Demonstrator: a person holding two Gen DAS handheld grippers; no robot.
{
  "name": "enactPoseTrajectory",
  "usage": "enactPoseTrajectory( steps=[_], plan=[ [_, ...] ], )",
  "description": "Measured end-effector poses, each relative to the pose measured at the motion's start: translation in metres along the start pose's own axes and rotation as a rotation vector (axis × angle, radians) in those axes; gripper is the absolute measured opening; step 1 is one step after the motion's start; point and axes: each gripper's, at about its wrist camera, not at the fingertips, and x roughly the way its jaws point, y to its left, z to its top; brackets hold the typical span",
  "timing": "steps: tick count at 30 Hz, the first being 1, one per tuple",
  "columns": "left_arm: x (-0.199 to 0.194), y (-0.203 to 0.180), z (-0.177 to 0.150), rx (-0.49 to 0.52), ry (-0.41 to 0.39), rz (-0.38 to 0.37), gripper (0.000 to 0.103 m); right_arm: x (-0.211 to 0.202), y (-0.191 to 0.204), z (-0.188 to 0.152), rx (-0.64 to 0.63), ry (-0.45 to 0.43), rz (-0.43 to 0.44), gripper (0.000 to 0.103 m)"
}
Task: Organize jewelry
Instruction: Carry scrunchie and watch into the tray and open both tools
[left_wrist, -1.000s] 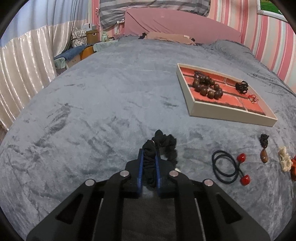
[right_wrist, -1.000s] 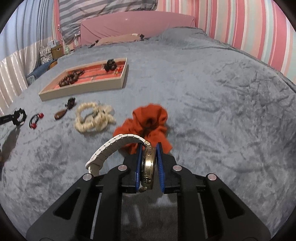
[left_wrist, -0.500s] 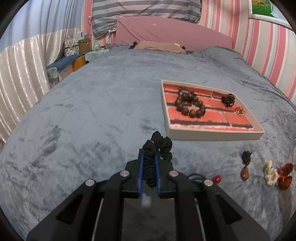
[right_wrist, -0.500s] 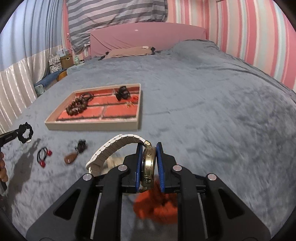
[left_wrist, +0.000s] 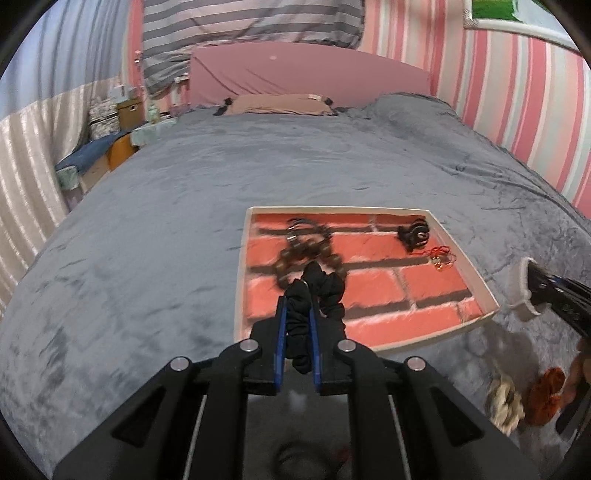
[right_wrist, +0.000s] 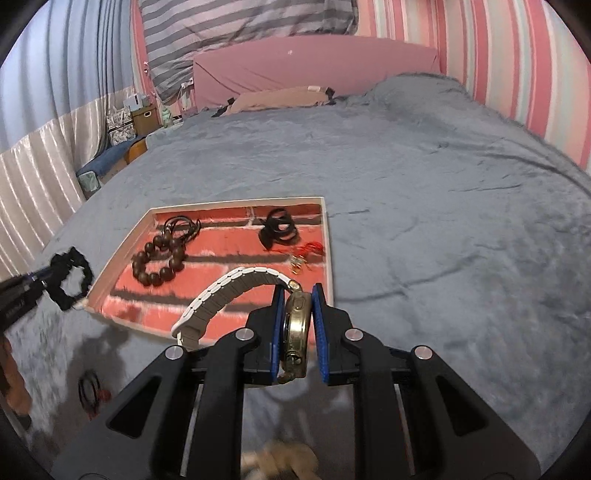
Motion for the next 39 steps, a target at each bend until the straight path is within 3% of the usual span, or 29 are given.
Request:
enactPoseTrajectory(
  steps=[6,13,29,34,37,39],
  plan=[
    [0.049,-0.031,0.008,0.03,0.059,-0.011,0.011,0.063,0.016,0.018,-0.028,0.076,-0.022,0.016],
    [0.102,-0.024,0.004,0.0,0.139,0.003,0.011,0.11,0.014,0.029,-0.001,0.122,-0.035,0.016],
    [0.141,-0.008,0.023,-0.009,0.171,0.056,0.014,0.162,0.026,0.034,-0.076,0.205,-0.106,0.017],
    [0.138,-0.006,0.021,-0.008,0.187,0.055,0.014,0.155,0.027,0.034,-0.086,0.209,-0.091,0.034],
    [0.132,-0.003,0.018,-0.004,0.182,0.057,0.027,0.141,0.029,0.037,-0.099,0.18,-0.084,0.052],
    [0.122,-0.002,0.018,-0.008,0.157,0.051,0.048,0.127,0.029,0.041,-0.113,0.161,-0.071,0.055]
  ],
)
